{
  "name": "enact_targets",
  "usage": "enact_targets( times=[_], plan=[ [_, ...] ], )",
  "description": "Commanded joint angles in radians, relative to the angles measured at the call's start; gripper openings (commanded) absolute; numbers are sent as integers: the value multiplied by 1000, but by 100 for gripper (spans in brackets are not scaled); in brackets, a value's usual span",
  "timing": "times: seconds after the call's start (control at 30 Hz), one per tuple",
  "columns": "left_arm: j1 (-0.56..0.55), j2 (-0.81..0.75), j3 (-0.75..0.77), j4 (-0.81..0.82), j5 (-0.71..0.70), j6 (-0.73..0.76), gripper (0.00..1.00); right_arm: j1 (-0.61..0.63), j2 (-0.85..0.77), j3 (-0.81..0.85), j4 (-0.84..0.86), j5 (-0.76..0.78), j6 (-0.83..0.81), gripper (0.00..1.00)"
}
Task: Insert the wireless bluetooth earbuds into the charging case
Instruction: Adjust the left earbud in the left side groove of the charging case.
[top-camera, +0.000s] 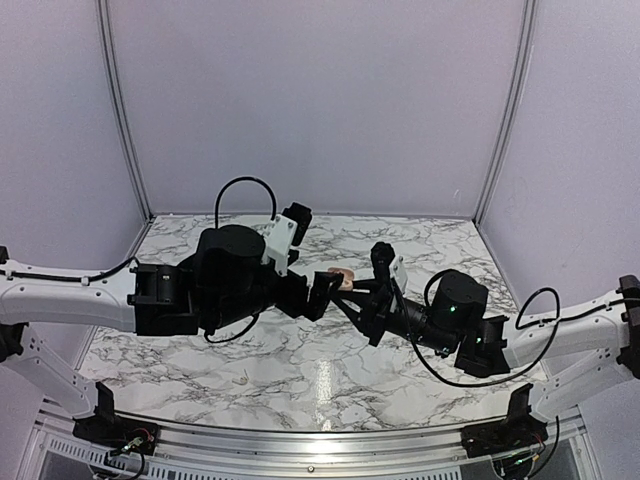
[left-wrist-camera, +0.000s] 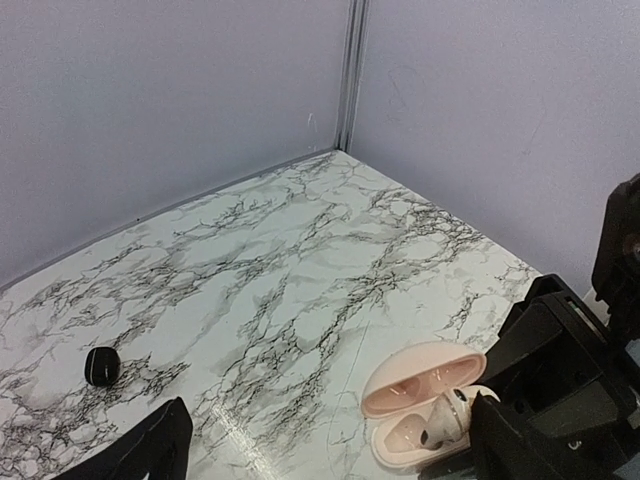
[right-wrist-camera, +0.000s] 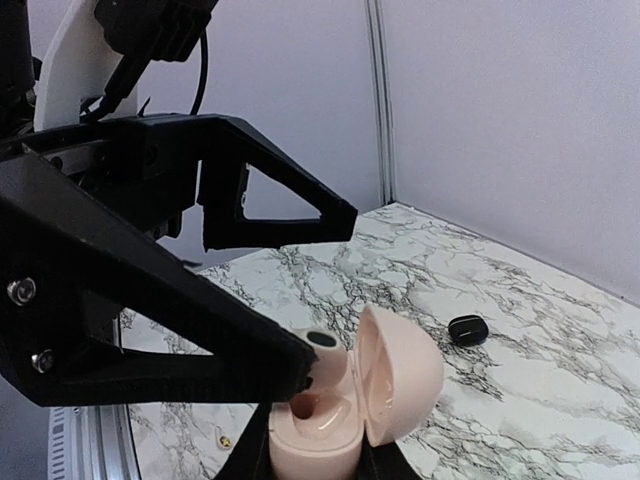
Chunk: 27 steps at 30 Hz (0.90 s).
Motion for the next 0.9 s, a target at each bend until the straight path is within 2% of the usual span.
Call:
enact_targets(
  times=[0.0,0.67,0.87],
  plan=[
    [11,-37,-27,-21,6,-6,99,7,-33,5,27,17,-5,0],
    [45,-80,-72,-45,-29,-37,99,8,-75,-25,65,-9,5,0],
    [54,-101,-90,-34,30,-15,99,7,-74,-30,63,8,11,0]
  ],
)
